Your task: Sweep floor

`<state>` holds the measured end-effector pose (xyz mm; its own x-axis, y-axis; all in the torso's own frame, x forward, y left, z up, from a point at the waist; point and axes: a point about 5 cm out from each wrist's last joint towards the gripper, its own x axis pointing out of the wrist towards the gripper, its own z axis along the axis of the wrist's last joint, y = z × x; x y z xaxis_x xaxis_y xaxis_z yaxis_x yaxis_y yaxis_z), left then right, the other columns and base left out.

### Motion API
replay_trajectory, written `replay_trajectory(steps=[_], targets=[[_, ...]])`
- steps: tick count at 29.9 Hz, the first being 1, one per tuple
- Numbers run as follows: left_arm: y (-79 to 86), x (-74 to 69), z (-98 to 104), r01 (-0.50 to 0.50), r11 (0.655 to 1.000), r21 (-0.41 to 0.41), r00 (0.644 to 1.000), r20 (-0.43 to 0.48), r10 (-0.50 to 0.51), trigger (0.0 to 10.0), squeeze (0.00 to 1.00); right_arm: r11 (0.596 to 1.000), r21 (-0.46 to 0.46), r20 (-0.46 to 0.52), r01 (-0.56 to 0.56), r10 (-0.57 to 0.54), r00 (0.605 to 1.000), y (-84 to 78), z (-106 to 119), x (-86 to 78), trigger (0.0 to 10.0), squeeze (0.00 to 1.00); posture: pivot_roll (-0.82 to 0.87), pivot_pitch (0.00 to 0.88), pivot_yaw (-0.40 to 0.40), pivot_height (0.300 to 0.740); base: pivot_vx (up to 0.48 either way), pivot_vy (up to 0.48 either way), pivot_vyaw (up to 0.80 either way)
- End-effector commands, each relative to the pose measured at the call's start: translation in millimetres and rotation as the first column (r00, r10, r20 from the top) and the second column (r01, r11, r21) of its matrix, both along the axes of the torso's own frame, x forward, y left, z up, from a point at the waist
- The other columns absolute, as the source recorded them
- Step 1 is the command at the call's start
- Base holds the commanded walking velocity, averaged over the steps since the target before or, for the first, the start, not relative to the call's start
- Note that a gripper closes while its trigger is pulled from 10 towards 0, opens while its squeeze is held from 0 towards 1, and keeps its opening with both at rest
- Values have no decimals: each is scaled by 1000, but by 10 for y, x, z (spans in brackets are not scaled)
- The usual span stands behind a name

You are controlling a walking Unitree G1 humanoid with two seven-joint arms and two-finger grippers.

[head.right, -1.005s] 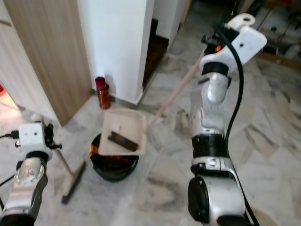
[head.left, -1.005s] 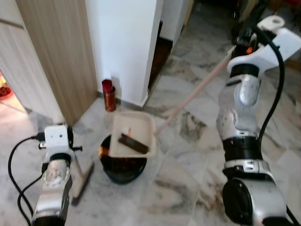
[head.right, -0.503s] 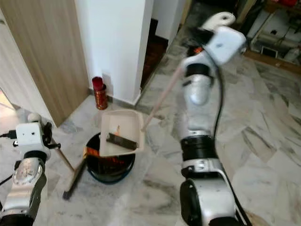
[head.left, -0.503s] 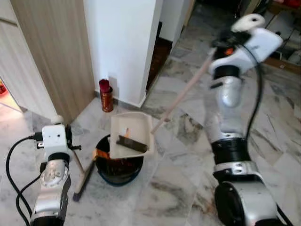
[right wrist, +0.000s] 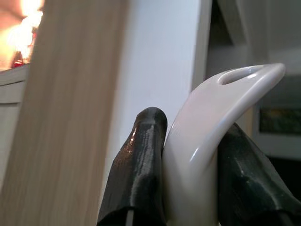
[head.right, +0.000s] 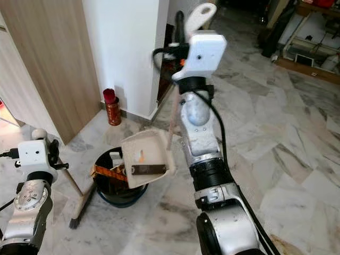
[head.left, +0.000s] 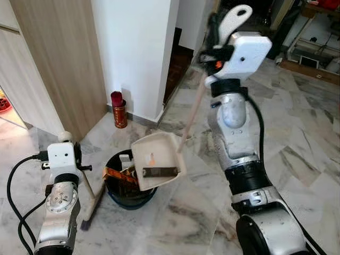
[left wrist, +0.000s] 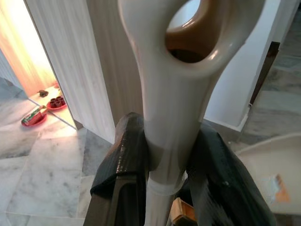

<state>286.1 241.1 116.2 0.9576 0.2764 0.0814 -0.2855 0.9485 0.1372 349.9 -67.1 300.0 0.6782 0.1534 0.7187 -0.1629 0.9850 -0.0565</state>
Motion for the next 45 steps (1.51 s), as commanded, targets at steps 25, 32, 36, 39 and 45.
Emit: replay_trajectory(steps=[25, 32, 36, 39, 45], targets=[[-104, -4, 161, 56, 998, 20, 994, 97, -58, 10000, 0, 939, -204, 332, -278, 333, 883, 701, 196, -670, 10000, 0, 227, 89, -125, 740, 0, 0, 0], [-107, -7, 158, 59, 998, 19, 993, 97, -61, 10000, 0, 925, -248, 341, -290, 363, 867, 756, 181, -718, 10000, 0, 224, 91, -125, 740, 0, 0, 0], [-109, -7, 157, 59, 998, 19, 993, 97, -61, 10000, 0, 923, -272, 347, -272, 358, 867, 760, 176, -719, 10000, 0, 224, 91, -125, 740, 0, 0, 0], [-110, -7, 156, 59, 998, 19, 993, 97, -61, 10000, 0, 928, -281, 349, -244, 336, 875, 742, 173, -697, 10000, 0, 226, 91, -124, 740, 0, 0, 0], [-124, -9, 150, 62, 998, 21, 993, 95, -64, 10000, 0, 937, -345, 366, -60, 193, 910, 609, 178, -544, 10000, 0, 223, 92, -123, 740, 0, 0, 0]])
